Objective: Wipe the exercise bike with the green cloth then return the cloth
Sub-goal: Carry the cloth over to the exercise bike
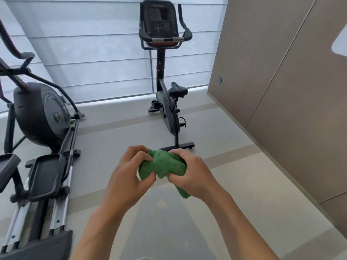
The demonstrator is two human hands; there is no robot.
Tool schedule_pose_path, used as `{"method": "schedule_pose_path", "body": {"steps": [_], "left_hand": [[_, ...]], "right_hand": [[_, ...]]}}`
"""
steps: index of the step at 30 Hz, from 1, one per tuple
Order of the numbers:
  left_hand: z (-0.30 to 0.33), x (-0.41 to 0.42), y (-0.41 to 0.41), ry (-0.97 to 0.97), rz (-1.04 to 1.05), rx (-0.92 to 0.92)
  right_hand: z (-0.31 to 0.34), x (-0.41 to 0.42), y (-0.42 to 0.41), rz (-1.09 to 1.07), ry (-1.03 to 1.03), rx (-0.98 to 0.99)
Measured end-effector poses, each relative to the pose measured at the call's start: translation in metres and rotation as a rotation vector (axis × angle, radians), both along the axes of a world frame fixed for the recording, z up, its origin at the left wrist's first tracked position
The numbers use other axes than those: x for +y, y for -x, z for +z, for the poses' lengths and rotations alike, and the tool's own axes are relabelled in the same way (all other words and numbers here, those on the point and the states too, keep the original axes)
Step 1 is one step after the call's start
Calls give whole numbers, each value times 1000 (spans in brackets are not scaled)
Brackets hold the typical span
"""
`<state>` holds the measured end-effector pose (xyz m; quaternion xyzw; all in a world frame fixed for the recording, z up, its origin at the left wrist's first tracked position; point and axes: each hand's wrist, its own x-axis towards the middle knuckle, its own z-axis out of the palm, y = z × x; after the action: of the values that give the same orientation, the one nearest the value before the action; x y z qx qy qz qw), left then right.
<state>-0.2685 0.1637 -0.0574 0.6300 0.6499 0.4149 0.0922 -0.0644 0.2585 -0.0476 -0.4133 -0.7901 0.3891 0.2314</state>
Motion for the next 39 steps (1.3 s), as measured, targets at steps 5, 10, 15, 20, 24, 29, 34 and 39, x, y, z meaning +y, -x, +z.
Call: {"method": "schedule_pose_path", "body": {"steps": [5,10,15,20,24,29,34,39], "left_hand": [[-16,16,48,51,2,-146],[-27,34,79,31,25,-274],[-25,63,99,-15,43,-201],[-22,103,104,-109,63,-187],[-16,152,108,-154,92,-148],[-6,230,106,-166,94,-94],[-3,307,100,-137,104,-64],[-4,373,90,-94,86,-49]], "right_hand": [[-1,22,52,-3,-92,-62],[-3,43,89,55,-141,-104],[-9,72,110,78,-173,-128],[-17,117,120,111,-200,-146],[-23,168,125,125,-199,-102],[-21,252,124,127,-160,-104],[-23,338,108,107,-117,-114],[-33,412,88,66,-108,-77]]}}
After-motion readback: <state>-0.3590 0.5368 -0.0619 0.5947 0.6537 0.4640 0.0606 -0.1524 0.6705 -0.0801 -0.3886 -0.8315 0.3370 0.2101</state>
